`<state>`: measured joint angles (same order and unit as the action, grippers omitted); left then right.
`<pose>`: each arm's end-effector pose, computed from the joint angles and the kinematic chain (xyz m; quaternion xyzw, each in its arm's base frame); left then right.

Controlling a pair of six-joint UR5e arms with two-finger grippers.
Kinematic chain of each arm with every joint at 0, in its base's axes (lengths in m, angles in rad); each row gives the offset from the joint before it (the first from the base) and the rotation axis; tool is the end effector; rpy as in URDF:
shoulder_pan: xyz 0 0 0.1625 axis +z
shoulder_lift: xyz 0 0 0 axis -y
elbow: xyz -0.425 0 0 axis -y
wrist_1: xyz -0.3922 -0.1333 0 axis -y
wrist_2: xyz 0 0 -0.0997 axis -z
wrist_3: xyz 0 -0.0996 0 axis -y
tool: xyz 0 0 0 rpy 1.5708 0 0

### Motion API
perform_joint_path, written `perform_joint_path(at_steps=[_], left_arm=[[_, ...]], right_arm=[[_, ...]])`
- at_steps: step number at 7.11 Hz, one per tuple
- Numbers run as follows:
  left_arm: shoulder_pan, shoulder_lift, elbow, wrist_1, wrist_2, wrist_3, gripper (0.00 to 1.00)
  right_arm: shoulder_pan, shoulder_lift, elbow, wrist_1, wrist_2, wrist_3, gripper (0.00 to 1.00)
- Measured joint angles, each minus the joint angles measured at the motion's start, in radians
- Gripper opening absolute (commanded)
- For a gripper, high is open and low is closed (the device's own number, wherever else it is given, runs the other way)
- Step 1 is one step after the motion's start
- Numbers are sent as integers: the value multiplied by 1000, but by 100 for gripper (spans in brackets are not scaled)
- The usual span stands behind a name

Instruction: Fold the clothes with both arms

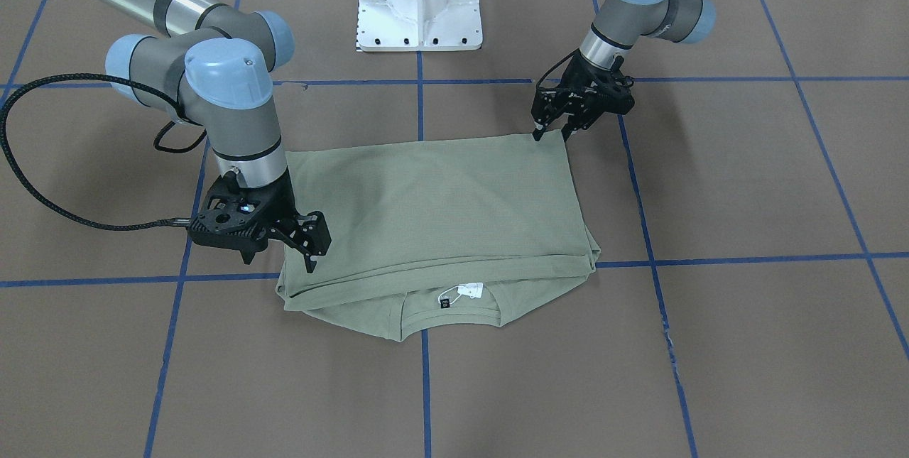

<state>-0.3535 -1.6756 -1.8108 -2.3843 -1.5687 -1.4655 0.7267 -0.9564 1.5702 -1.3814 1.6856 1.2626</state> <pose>0.4649 -0.3139 0.4012 0.1253 0.5328 -0.1042 0.8304 -0.4467 -0.5602 0.2808 0.1471 -0.3653 0.1690 0.9035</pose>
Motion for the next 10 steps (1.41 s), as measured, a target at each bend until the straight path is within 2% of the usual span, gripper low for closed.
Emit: perform_joint_path(at_steps=[1, 5, 7, 9, 10], left_arm=[[0, 1, 0, 0, 0, -1, 0], [-5, 56, -28, -1, -1, 9, 0], [-48, 89, -45, 3, -3, 89, 0], [-185, 41, 34, 8, -4, 256, 0], [-273, -39, 129, 9, -6, 351, 0]], right_arm=[[-1, 0, 0, 0, -1, 2, 100], [-6, -1, 3, 1, -4, 5, 100], [-8, -1, 3, 1, -6, 6, 100], [-11, -1, 3, 1, -6, 7, 100], [-12, -1, 3, 1, -6, 7, 100]])
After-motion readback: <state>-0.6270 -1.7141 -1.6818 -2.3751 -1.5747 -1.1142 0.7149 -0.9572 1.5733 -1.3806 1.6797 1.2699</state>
